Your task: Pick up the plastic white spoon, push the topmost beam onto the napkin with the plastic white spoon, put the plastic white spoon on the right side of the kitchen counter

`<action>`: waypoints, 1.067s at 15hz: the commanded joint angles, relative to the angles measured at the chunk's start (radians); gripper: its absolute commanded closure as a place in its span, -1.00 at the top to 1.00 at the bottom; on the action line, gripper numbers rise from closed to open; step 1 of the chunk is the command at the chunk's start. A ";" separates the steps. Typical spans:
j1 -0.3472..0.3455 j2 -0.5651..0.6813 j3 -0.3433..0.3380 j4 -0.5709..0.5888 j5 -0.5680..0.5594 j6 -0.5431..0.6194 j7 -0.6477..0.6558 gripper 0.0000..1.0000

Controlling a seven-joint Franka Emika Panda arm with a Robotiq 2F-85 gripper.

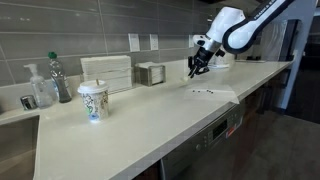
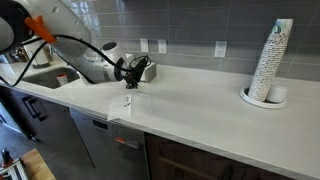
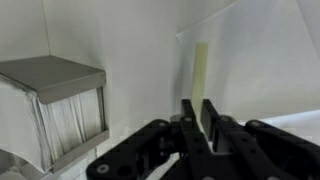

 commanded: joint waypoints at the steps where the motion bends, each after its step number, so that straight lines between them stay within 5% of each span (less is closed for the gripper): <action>1: -0.015 -0.018 0.006 0.038 0.089 -0.055 0.107 -0.93; 12: -0.113 -0.004 -0.060 0.081 0.314 -0.079 0.354 -0.93; 13: -0.051 -0.038 -0.139 0.073 0.431 -0.063 0.312 -0.93; 16: 0.011 -0.043 -0.263 0.090 0.530 -0.072 0.360 -0.93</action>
